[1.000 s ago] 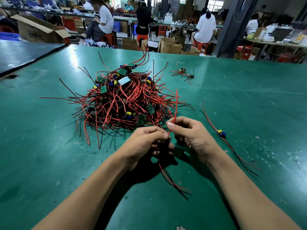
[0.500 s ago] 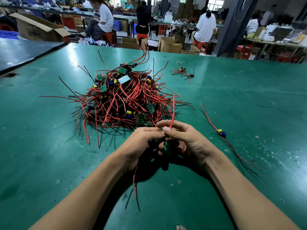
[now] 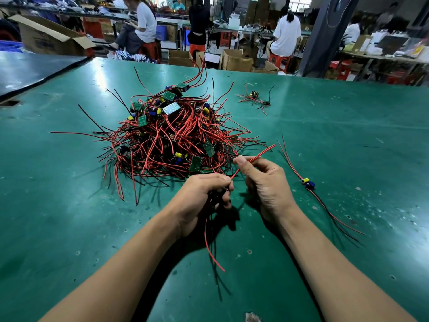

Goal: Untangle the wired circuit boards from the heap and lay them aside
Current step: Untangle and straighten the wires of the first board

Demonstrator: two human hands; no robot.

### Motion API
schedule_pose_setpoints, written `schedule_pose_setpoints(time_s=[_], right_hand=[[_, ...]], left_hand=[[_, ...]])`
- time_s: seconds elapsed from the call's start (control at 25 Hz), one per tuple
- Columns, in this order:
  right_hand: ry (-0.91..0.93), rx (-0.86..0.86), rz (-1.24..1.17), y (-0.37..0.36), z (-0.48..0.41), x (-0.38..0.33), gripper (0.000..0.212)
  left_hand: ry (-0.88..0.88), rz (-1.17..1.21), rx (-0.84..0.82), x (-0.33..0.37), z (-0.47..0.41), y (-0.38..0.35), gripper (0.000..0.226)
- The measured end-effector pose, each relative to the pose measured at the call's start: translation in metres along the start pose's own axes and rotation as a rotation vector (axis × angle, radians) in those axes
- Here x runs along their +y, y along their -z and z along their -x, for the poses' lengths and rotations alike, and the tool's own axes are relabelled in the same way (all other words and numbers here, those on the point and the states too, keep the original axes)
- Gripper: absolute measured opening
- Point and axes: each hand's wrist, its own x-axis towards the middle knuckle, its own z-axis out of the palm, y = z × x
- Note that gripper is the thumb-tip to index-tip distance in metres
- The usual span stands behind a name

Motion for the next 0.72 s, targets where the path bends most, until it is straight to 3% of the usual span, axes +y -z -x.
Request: schedule_pose_setpoints(time_s=[0.2,0.32,0.44,0.6,0.72], right_hand=[[0.252,0.239,0.250,0.014,-0.014,-0.001,0.014],[0.242,0.280,0.270,0.015,-0.015,0.002,0.021],[0.010,0.064,-0.050,0.008,-0.007,0.000,0.025],[-0.281,-0.294,-0.044,0.002,0.007,-0.004,0.032],[-0.327,-0.334,-0.051,0.003,0.009,-0.008,0.025]], left_hand=[[-0.044,-0.060,0.027,-0.002,0.000,-0.006,0.021],[-0.056,-0.065,0.042,-0.003,0.001,-0.006,0.022],[-0.062,-0.061,0.080,-0.006,0.004,-0.008,0.021],[-0.061,0.012,0.104,-0.009,0.002,-0.012,0.021],[-0.064,-0.031,0.093,-0.009,0.003,-0.011,0.024]])
